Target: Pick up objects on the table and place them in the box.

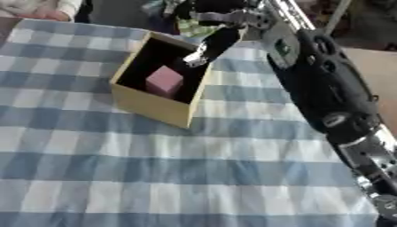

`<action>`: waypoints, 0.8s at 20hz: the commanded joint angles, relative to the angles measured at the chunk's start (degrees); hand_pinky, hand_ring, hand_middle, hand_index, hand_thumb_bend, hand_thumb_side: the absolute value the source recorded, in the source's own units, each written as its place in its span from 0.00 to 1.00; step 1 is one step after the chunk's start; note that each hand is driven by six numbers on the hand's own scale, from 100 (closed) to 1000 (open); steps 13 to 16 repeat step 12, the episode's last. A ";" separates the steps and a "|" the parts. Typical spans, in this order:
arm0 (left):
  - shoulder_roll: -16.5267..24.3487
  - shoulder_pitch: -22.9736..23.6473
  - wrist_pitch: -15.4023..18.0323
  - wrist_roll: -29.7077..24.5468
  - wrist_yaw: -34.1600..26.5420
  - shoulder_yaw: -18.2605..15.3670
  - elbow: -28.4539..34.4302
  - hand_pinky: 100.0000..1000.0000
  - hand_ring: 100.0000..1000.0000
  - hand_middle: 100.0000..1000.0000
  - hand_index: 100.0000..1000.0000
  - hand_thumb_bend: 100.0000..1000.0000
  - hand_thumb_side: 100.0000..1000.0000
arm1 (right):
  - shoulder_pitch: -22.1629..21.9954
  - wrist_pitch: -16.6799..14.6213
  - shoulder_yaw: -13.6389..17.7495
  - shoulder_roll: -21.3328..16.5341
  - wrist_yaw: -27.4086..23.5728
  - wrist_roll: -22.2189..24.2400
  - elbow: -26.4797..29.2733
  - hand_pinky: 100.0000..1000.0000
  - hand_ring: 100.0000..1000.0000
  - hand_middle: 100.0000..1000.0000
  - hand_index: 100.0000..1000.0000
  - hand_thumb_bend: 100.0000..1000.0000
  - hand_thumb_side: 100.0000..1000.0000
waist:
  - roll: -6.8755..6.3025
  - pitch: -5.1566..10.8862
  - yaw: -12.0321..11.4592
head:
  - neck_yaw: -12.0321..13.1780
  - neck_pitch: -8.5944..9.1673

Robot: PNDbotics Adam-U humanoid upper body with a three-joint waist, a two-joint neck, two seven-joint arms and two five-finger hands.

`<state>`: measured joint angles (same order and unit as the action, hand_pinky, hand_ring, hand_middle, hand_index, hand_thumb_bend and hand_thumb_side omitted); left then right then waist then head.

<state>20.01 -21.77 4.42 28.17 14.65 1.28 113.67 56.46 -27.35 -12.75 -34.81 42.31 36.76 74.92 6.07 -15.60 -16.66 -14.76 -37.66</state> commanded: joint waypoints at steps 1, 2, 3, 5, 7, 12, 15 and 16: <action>0.40 -0.50 0.06 -0.14 -0.12 -0.11 0.93 0.41 0.57 0.53 0.66 0.11 0.87 | 0.78 -0.17 1.13 -0.88 -1.32 -1.63 1.19 0.93 0.88 0.80 0.94 0.29 0.74 | -0.35 0.90 0.00 | 0.18 -0.32; 0.41 -0.50 0.04 -0.17 -0.11 -0.11 0.93 0.41 0.57 0.53 0.66 0.11 0.87 | 0.63 0.06 1.43 -1.12 -2.53 -2.02 2.07 0.92 0.87 0.80 0.93 0.28 0.73 | -0.33 0.90 0.04 | 0.26 -0.44; 0.42 -0.48 0.00 -0.20 -0.08 -0.14 0.93 0.41 0.57 0.53 0.66 0.11 0.87 | 0.40 0.32 1.75 -1.49 -3.99 -2.39 3.33 0.92 0.87 0.78 0.92 0.19 0.66 | -0.33 0.91 0.10 | 0.32 -0.53; 0.45 -0.43 -0.10 -0.21 -0.01 -0.22 0.93 0.41 0.57 0.53 0.66 0.11 0.87 | -0.27 1.13 2.53 -2.51 -7.36 -2.97 6.54 0.92 0.87 0.76 0.91 0.11 0.60 | -0.36 0.96 0.25 | 0.45 -0.62; 0.47 -0.39 -0.13 -0.16 0.05 -0.29 0.93 0.41 0.57 0.53 0.66 0.11 0.87 | -1.23 2.23 3.47 -3.87 -10.92 -3.48 10.33 0.92 0.87 0.76 0.91 0.04 0.56 | -0.44 1.07 0.43 | 0.59 -0.66; 0.63 -0.26 -0.20 0.14 0.21 -0.50 0.93 0.42 0.57 0.53 0.66 0.11 0.87 | -4.83 5.13 6.11 -8.02 -17.46 -4.86 20.46 0.91 0.87 0.75 0.90 0.00 0.64 | -0.82 1.49 0.97 | 1.00 -0.89; 0.63 -0.26 -0.20 0.14 0.21 -0.50 0.93 0.42 0.57 0.53 0.66 0.11 0.87 | -4.83 5.13 6.11 -8.02 -17.46 -4.86 20.46 0.91 0.87 0.75 0.90 0.00 0.64 | -0.82 1.49 0.97 | 1.00 -0.89; 0.63 -0.26 -0.20 0.14 0.21 -0.50 0.93 0.42 0.57 0.53 0.66 0.11 0.87 | -4.83 5.13 6.11 -8.02 -17.46 -4.86 20.46 0.91 0.87 0.75 0.90 0.00 0.64 | -0.82 1.49 0.97 | 1.00 -0.89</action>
